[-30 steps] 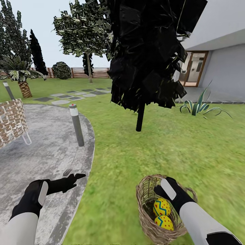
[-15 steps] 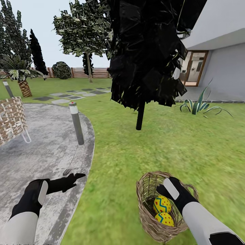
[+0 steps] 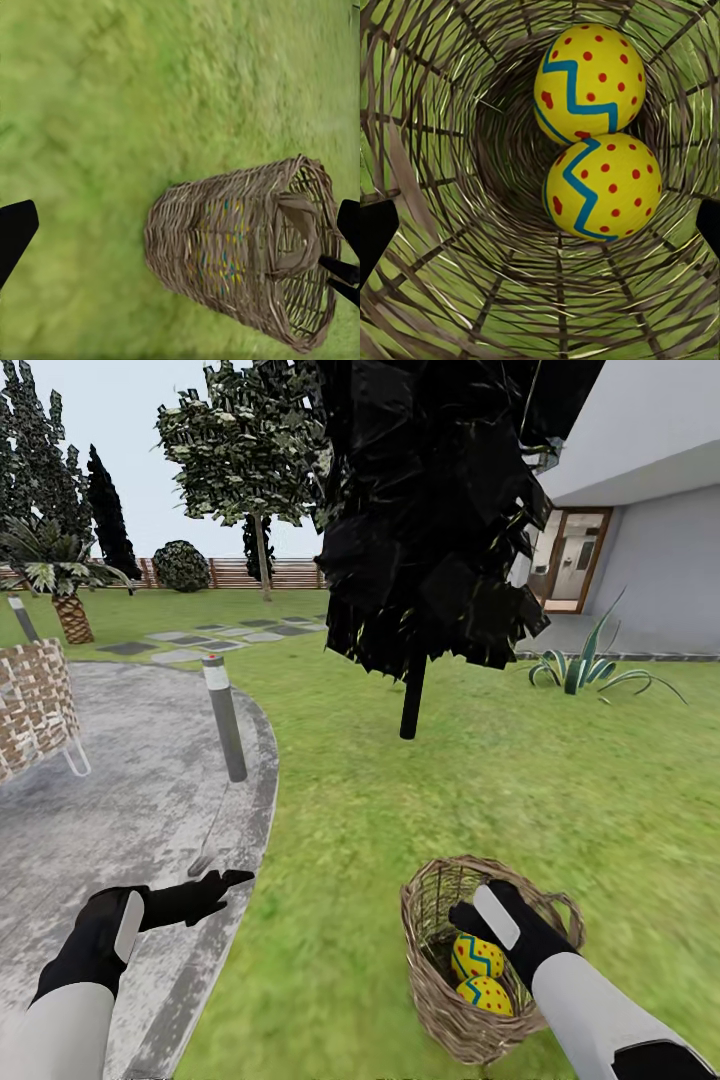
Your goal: Take the three Easter eggs out of the wicker basket on the lawn in the garden, then place them on the lawn next to a single tree (choose any tree) so that all three eggs are next to the same tree and none are left in the basket.
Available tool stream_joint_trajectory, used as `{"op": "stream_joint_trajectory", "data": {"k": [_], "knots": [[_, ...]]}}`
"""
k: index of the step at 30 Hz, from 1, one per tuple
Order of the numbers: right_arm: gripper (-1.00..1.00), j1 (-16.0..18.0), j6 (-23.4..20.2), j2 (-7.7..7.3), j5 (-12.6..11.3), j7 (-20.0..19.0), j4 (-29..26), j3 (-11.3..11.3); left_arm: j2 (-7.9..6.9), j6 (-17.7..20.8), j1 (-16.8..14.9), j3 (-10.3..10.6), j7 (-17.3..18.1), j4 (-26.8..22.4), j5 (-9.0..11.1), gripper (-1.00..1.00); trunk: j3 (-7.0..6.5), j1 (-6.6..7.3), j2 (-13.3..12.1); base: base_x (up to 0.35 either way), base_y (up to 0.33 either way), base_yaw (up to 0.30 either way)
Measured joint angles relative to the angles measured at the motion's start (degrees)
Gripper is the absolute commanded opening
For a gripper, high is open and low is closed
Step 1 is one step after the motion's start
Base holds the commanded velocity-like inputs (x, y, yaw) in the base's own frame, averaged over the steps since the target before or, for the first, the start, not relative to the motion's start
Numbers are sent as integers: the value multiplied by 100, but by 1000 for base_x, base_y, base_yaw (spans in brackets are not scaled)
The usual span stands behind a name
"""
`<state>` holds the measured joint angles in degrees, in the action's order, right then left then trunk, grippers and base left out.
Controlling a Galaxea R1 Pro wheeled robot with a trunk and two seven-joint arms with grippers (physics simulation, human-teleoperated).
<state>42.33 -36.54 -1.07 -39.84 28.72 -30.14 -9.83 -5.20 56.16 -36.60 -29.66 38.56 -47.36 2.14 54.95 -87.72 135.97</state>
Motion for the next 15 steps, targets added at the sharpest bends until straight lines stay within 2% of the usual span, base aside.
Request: {"op": "stream_joint_trajectory", "data": {"k": [4, 15], "knots": [[100, 1, -8, 1, 5, -129, 1, -128, 0, -1, 0, 0, 0, 0, 0, 100, 72, -88, 160, 0, 0, 0], [100, 27, -201, -1, 10, -194, 1, -123, 0, -2, 0, 0, 0, 0, -5, 100, 269, -330, 602, 0, 0, 0]]}}
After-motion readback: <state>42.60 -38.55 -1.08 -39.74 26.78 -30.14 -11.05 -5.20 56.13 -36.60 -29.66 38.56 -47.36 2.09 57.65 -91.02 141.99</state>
